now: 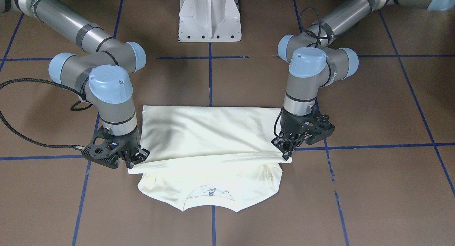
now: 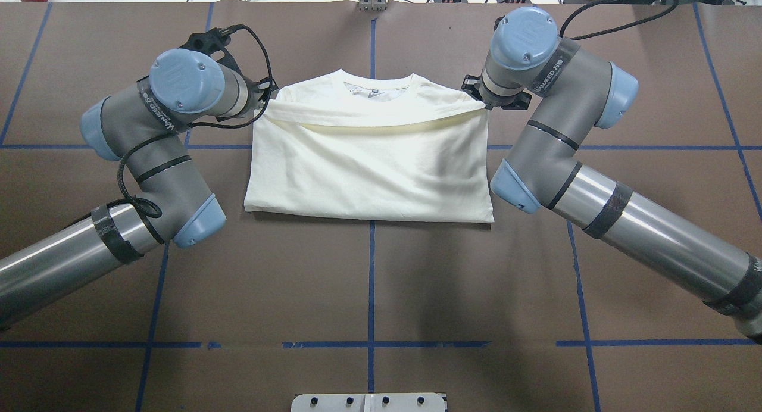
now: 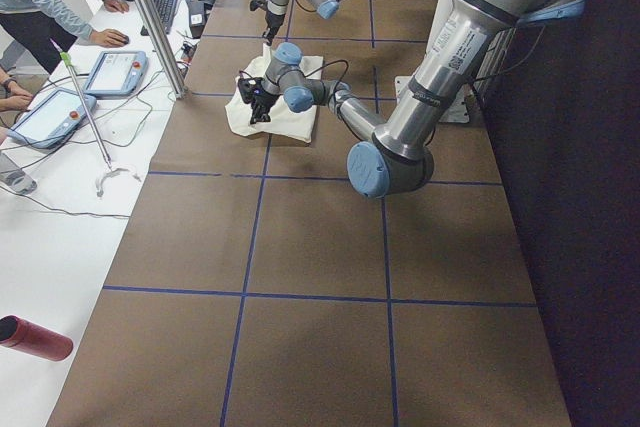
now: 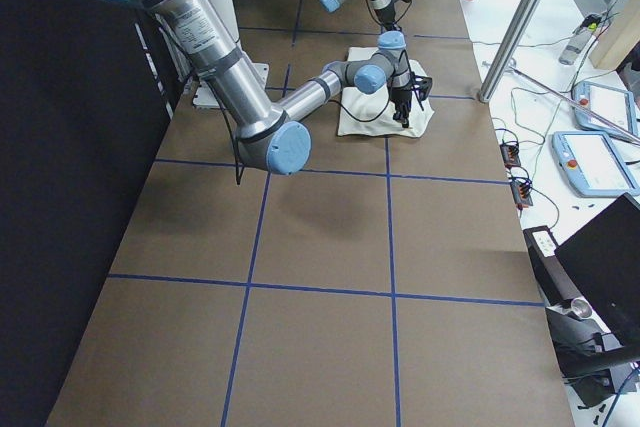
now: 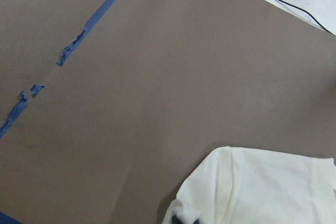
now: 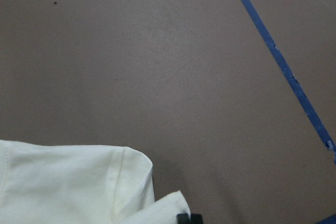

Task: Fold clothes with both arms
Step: 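Lay the hem down near the collar and open both grippers, then grasp the folded shirt's near corner with the right gripper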

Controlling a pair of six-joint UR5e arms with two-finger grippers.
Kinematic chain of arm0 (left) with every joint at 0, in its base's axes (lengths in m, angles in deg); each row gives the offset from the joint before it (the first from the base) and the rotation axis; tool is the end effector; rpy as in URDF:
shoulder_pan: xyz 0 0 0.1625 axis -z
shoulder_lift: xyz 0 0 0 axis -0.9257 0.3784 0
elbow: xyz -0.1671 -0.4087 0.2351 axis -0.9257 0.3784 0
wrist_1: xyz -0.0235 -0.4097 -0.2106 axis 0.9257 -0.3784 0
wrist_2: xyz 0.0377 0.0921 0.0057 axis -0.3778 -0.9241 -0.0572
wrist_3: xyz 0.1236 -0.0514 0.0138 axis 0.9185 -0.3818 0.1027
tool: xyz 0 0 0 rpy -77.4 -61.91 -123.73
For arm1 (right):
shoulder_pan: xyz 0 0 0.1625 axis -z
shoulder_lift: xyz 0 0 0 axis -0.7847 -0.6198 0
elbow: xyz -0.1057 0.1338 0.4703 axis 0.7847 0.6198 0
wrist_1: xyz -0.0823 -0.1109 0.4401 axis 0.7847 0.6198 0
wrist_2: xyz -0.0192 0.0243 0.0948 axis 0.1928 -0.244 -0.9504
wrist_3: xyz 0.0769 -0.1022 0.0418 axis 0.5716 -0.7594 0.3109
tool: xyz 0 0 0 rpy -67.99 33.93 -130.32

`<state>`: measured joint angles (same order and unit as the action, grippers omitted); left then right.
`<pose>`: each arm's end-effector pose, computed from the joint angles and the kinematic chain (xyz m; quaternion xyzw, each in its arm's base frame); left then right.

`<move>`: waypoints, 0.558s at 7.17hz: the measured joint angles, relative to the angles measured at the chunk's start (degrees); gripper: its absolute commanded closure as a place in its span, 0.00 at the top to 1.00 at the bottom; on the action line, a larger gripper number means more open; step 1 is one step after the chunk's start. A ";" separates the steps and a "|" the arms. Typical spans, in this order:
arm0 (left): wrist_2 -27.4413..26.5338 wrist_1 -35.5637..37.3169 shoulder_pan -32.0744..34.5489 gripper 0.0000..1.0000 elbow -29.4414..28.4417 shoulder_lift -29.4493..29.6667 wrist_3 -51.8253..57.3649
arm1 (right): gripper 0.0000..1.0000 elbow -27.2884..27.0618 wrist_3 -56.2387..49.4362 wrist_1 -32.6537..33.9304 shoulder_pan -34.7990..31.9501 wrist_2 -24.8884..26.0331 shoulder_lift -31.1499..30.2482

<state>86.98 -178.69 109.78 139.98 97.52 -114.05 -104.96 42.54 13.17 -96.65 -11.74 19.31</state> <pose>0.5426 -0.6591 0.3568 0.1392 0.4237 -0.3091 0.8400 -0.5326 -0.6856 0.3714 0.0836 -0.3348 0.2374 0.9081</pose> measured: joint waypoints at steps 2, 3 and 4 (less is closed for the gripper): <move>-0.02 -0.07 0.61 0.00 -0.13 0.12 -0.03 | 0.00 1.40 -0.23 -0.21 -0.40 -0.30 0.67; -0.05 -0.11 0.66 0.11 -0.33 0.13 -0.15 | 0.00 2.59 -0.33 -0.46 -0.38 -0.26 0.96; -0.04 -0.40 0.66 0.22 -1.05 0.16 -0.29 | 0.34 3.69 -0.33 -0.90 -0.31 -0.16 1.51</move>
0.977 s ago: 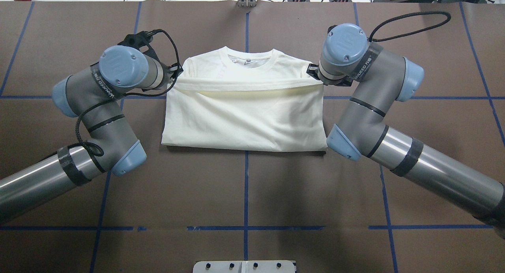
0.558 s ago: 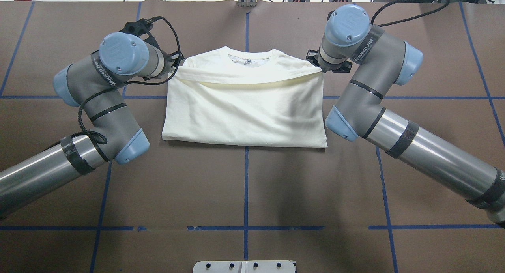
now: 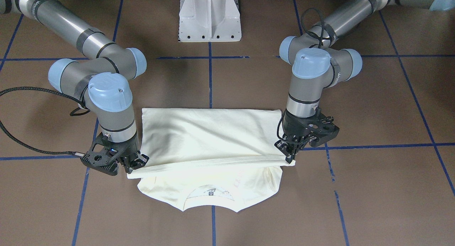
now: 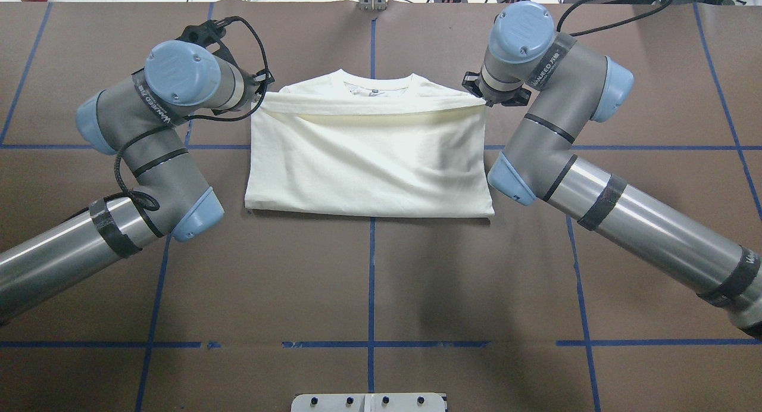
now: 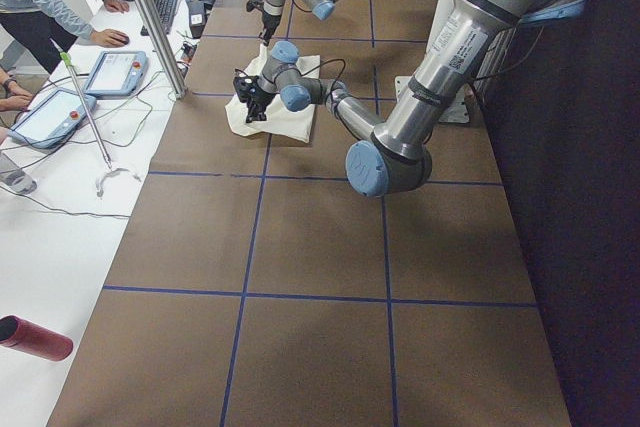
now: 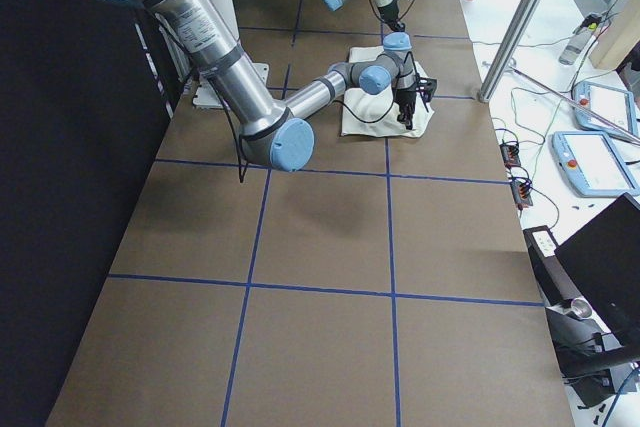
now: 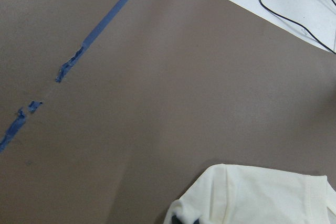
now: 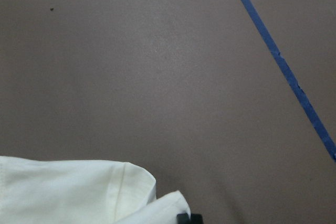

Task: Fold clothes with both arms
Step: 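Grasp the folded shirt's near corner with the right gripper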

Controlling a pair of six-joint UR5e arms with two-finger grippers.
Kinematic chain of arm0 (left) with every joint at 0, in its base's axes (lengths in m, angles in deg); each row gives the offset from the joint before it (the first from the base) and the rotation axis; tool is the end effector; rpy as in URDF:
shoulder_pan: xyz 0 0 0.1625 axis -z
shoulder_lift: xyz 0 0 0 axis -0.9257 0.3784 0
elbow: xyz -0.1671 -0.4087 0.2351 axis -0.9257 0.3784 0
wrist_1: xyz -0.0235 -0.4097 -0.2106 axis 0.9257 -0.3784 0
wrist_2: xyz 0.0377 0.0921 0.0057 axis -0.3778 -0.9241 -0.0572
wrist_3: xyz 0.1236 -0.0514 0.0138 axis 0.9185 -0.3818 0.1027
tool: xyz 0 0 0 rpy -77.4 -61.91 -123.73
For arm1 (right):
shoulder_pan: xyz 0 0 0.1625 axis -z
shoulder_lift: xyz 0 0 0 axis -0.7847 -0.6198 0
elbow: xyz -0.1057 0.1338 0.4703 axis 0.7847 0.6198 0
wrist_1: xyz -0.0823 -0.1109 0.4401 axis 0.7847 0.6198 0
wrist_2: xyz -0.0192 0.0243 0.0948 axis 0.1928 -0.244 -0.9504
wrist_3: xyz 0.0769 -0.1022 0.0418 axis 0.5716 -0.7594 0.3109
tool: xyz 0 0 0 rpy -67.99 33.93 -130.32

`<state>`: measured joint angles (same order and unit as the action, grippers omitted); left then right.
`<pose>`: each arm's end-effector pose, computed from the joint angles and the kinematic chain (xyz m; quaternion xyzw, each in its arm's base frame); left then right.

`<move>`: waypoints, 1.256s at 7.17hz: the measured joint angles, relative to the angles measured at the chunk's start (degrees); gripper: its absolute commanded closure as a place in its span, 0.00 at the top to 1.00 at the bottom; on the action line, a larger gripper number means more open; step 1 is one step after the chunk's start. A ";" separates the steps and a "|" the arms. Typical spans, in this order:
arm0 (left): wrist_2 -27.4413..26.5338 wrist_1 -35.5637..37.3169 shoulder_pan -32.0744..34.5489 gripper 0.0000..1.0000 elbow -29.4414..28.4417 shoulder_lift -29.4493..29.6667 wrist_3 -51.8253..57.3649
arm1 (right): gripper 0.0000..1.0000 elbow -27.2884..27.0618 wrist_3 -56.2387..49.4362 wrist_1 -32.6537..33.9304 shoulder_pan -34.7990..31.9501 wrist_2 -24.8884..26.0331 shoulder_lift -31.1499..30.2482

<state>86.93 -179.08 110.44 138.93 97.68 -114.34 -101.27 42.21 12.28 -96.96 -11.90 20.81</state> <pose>0.5382 -0.6684 0.3635 0.1395 0.4195 -0.3171 0.8391 -0.5412 -0.7004 0.3814 0.0788 -0.3257 0.2388 0.9114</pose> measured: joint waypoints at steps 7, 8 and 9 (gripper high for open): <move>2.08 -9.08 0.41 0.51 0.56 -1.21 -0.17 | 0.54 -19.85 8.04 -0.92 7.13 -0.23 -13.10; 2.31 -10.56 0.55 0.54 0.85 -1.30 -0.16 | 0.58 -24.88 13.10 -0.90 10.39 0.21 -17.48; 2.33 -11.03 0.64 0.54 1.11 -1.35 -0.22 | 0.58 -28.75 16.37 -0.92 13.48 1.06 -21.45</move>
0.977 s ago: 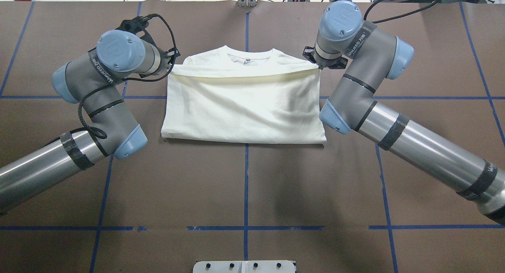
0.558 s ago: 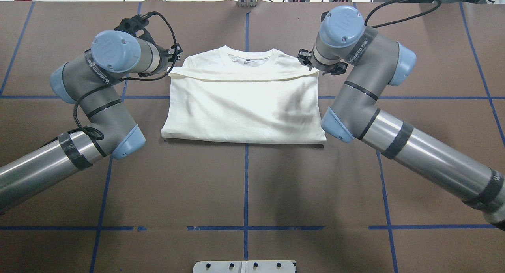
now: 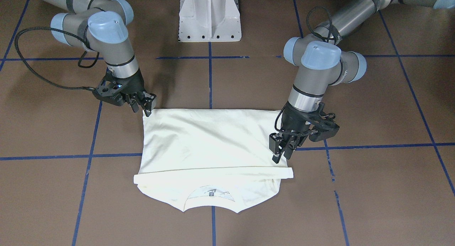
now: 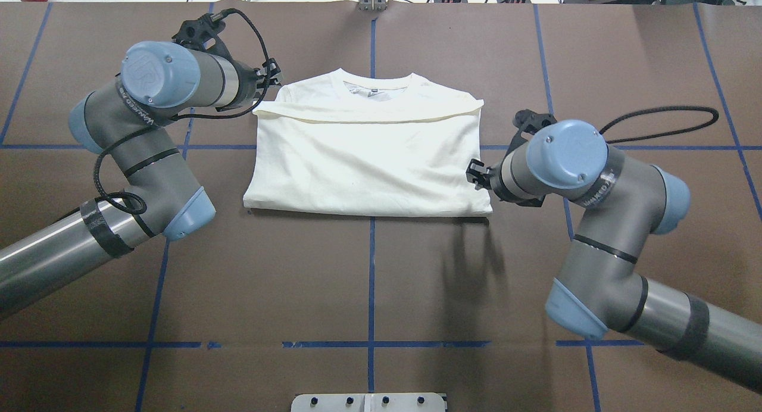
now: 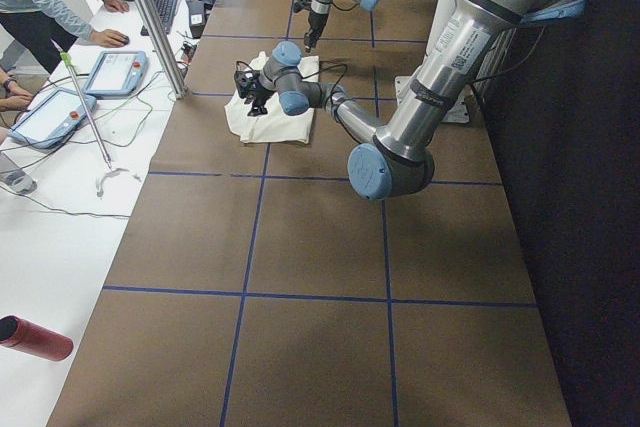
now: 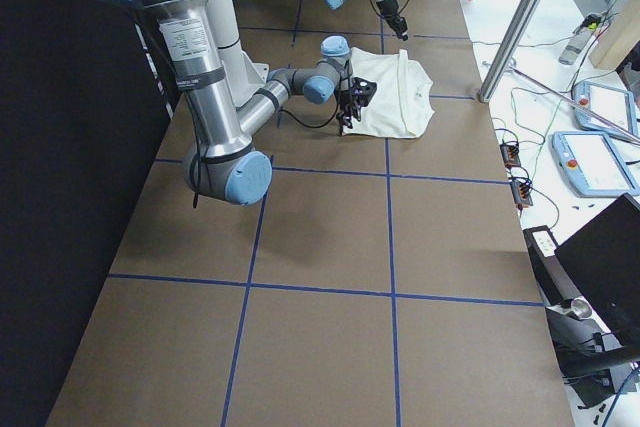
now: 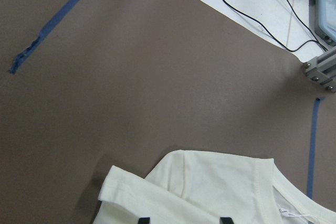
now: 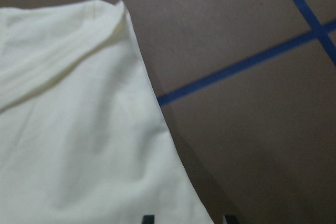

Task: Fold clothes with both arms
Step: 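Grasp the folded shirt's near corner with the right gripper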

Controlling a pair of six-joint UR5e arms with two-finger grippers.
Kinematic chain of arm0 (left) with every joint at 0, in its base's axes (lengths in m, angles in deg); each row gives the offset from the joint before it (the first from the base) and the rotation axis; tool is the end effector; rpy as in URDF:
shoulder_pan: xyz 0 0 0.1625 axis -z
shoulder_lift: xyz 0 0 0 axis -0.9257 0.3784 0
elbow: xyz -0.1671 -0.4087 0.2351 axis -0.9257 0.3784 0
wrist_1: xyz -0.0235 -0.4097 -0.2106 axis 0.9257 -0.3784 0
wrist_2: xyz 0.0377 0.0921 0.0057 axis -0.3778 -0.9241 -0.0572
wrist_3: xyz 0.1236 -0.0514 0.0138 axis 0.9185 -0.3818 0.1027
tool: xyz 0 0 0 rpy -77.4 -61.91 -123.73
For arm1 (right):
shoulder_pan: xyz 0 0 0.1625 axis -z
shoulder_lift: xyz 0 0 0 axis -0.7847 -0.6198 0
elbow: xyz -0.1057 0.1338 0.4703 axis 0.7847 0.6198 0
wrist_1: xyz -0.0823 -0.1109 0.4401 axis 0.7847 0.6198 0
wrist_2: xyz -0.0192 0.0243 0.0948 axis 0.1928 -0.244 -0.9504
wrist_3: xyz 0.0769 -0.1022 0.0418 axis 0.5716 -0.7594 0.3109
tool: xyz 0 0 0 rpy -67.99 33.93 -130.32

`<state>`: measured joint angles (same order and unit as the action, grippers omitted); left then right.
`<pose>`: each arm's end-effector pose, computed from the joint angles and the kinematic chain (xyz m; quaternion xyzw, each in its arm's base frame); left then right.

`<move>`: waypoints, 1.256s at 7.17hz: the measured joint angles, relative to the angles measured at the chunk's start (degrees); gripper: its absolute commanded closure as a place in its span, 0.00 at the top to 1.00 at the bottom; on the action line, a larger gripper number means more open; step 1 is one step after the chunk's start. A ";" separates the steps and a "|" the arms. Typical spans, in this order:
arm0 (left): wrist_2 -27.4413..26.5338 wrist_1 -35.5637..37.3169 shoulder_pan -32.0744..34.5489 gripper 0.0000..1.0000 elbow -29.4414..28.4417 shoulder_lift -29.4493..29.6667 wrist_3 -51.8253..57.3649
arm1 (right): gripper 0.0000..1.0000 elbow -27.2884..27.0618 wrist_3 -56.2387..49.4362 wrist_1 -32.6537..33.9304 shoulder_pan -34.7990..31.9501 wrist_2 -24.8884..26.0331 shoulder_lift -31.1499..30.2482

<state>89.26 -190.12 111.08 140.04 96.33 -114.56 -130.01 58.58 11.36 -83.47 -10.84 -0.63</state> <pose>0.5260 -0.6625 0.3403 0.1560 0.5013 -0.2944 0.7986 -0.5308 -0.4593 0.4034 0.0188 -0.3975 0.2515 0.8823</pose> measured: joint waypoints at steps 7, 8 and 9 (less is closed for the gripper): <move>-1.67 0.09 0.62 0.58 0.33 -1.07 -0.05 | 0.62 3.51 16.15 -0.57 1.55 3.81 1.47; -2.35 0.24 0.63 0.58 0.34 -1.14 -0.08 | 0.62 4.14 17.21 -0.59 1.39 3.79 2.01; -2.69 0.64 0.63 0.58 0.36 -1.14 -0.09 | 0.62 4.62 17.78 -0.60 1.53 3.78 2.23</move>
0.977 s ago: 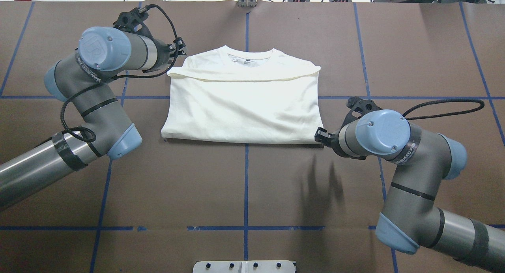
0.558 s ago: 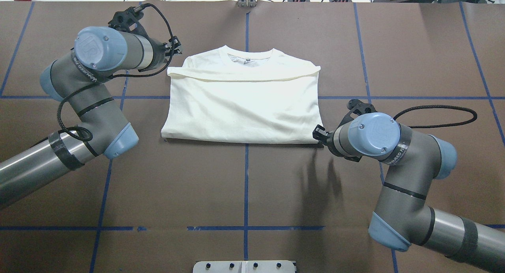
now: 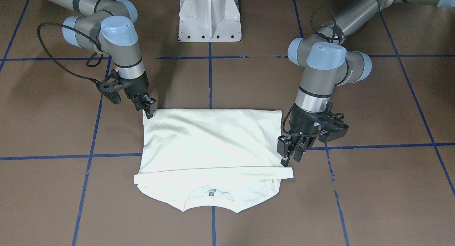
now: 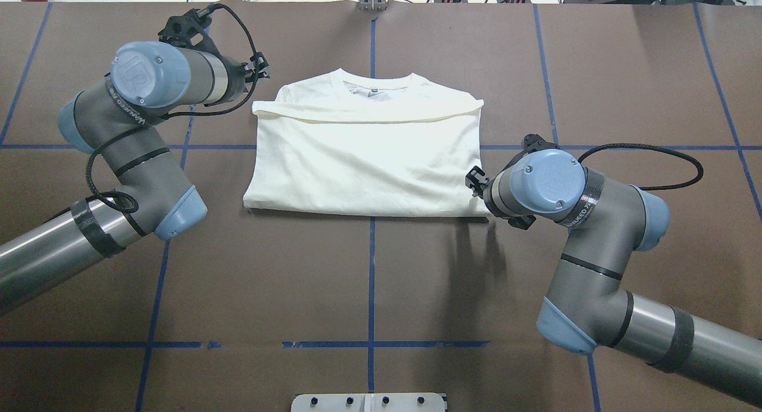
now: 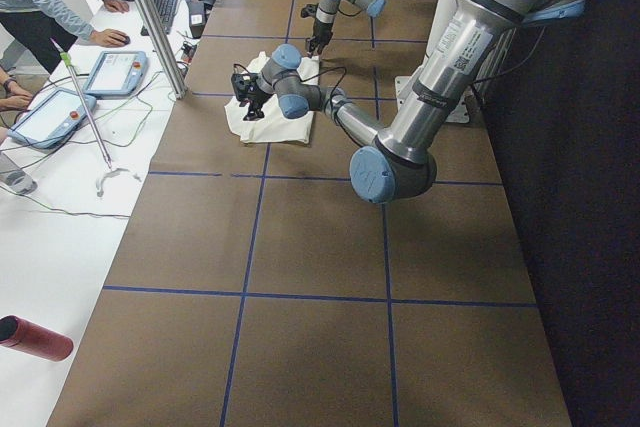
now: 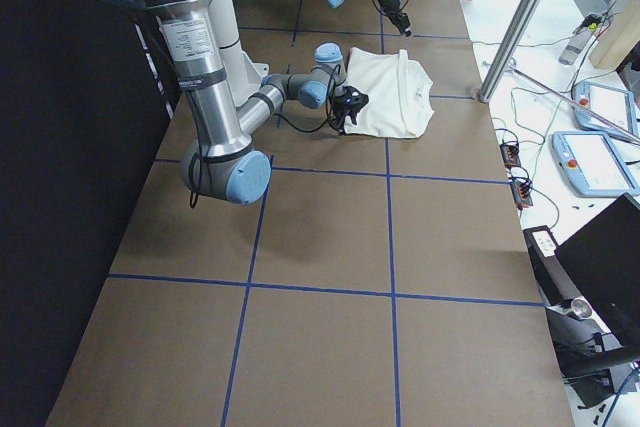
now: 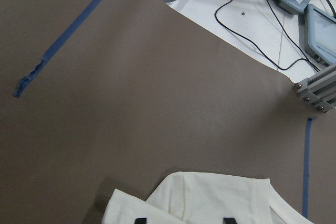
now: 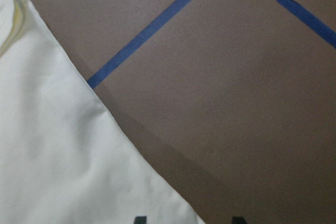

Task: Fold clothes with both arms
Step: 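Grasp the folded shirt's near corner with the right gripper, then drag the folded shirt with the right gripper, rotating it on the table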

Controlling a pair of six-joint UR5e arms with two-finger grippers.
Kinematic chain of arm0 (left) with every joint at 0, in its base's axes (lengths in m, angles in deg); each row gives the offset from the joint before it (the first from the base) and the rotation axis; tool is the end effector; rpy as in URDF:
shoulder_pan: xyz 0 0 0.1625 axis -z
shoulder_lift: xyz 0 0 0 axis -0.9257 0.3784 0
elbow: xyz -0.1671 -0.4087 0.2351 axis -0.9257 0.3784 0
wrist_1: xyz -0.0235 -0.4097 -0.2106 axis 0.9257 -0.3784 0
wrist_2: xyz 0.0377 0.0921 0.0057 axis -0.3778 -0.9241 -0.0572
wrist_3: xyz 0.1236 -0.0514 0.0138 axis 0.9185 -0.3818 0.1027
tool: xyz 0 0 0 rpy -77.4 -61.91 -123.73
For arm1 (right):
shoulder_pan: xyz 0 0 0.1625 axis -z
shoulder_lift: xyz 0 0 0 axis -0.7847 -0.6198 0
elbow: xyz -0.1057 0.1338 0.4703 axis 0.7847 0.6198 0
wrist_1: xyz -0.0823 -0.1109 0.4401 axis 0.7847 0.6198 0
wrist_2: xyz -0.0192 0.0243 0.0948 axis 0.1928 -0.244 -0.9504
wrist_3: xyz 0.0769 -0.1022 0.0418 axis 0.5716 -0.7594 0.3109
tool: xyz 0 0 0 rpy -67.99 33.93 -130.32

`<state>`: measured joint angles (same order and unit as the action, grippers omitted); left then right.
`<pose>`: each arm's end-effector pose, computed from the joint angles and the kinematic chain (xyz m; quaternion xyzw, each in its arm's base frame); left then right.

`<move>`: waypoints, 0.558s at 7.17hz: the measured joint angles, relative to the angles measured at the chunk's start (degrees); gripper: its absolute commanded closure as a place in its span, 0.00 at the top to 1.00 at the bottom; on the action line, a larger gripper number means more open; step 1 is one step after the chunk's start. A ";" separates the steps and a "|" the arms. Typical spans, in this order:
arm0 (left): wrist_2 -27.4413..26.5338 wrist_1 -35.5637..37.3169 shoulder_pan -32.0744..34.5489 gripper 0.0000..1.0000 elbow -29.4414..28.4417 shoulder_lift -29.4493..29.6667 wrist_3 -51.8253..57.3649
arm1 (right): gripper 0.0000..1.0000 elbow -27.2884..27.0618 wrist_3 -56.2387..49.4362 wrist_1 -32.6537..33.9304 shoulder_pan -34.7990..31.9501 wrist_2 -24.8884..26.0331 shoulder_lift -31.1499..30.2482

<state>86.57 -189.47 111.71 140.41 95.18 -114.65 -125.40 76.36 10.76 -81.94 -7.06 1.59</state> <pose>0.5111 -0.6696 0.3556 0.1730 0.4836 -0.3137 0.7986 -0.5630 -0.4669 0.4179 -0.0192 -0.3793 0.3894 0.8391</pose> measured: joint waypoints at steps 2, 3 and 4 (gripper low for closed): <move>-0.17 0.65 0.00 0.58 -0.01 0.07 -0.01 | 0.01 0.37 0.45 -0.06 1.43 0.01 -0.19; -0.21 0.72 0.00 0.58 -0.02 0.07 -0.01 | 0.00 0.32 0.64 -0.08 2.01 0.05 -0.18; -0.23 0.75 0.00 0.58 -0.02 0.04 -0.01 | 0.00 0.12 0.60 -0.09 2.10 0.07 -0.30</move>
<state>86.34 -188.73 111.71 140.38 95.22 -114.66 -125.27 76.96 10.67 -79.84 -7.00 1.29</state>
